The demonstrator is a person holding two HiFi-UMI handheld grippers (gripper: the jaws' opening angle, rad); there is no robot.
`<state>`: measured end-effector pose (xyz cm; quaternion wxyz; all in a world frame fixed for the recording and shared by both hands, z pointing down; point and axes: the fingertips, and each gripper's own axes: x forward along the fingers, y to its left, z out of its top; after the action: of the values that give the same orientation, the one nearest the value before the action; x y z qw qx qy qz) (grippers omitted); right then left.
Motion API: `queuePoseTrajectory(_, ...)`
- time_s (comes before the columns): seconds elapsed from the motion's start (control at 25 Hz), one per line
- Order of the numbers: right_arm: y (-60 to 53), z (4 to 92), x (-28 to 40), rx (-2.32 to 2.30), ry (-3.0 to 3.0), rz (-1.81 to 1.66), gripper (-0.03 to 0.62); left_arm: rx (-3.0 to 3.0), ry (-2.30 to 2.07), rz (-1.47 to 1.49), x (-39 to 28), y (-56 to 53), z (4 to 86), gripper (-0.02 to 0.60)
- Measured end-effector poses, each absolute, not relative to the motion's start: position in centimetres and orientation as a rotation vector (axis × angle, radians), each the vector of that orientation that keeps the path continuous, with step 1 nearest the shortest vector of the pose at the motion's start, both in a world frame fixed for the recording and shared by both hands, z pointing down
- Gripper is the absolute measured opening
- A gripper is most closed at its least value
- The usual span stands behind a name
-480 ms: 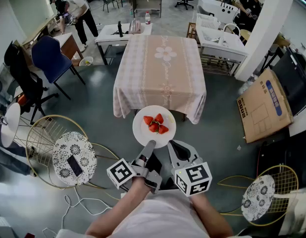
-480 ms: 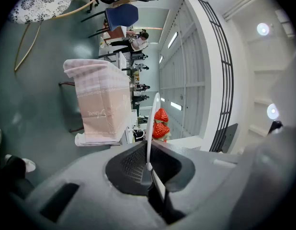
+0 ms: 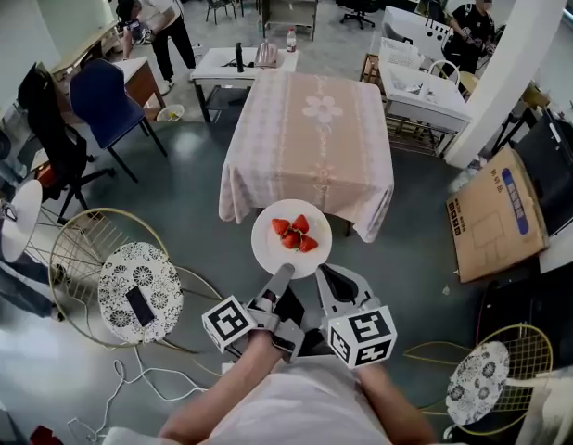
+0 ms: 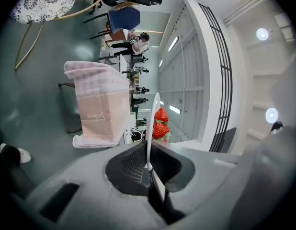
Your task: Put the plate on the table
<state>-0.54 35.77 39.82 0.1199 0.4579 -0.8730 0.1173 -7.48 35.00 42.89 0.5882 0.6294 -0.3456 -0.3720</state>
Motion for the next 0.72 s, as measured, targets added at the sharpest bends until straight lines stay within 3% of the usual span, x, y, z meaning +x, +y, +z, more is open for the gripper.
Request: queuePoseTrajectory(0.72, 30.6, 42.1, 1.6, 1.321, -2.584, 0.472, 0.005, 1.423, -0.867, -0.825, -5.7, 30.5, 45.2, 0.018)
